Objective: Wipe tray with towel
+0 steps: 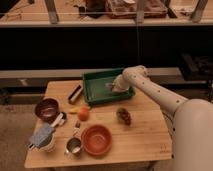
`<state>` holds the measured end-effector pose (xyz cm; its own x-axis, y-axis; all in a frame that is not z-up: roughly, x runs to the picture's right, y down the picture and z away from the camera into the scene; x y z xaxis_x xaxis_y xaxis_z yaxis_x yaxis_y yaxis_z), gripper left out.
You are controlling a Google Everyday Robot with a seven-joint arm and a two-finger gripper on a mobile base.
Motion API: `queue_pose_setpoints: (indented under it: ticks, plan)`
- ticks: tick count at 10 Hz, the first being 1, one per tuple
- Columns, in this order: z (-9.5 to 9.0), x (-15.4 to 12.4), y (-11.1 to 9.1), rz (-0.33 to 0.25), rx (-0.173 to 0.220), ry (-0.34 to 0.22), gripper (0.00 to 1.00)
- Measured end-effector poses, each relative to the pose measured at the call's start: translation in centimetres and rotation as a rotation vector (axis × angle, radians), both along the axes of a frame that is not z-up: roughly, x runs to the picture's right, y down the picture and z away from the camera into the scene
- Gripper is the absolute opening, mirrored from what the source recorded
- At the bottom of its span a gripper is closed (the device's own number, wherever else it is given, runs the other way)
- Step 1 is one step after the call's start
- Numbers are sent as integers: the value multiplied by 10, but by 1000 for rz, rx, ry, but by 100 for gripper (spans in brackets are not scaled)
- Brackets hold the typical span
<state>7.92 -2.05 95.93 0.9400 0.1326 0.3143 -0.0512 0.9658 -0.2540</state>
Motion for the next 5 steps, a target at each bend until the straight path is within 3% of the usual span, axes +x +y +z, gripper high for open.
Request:
queue_pose_setpoints:
  ticks: [2,5]
  plan:
    - [19,9,-4,37,7,24,0]
    - [58,9,-32,78,32,13,0]
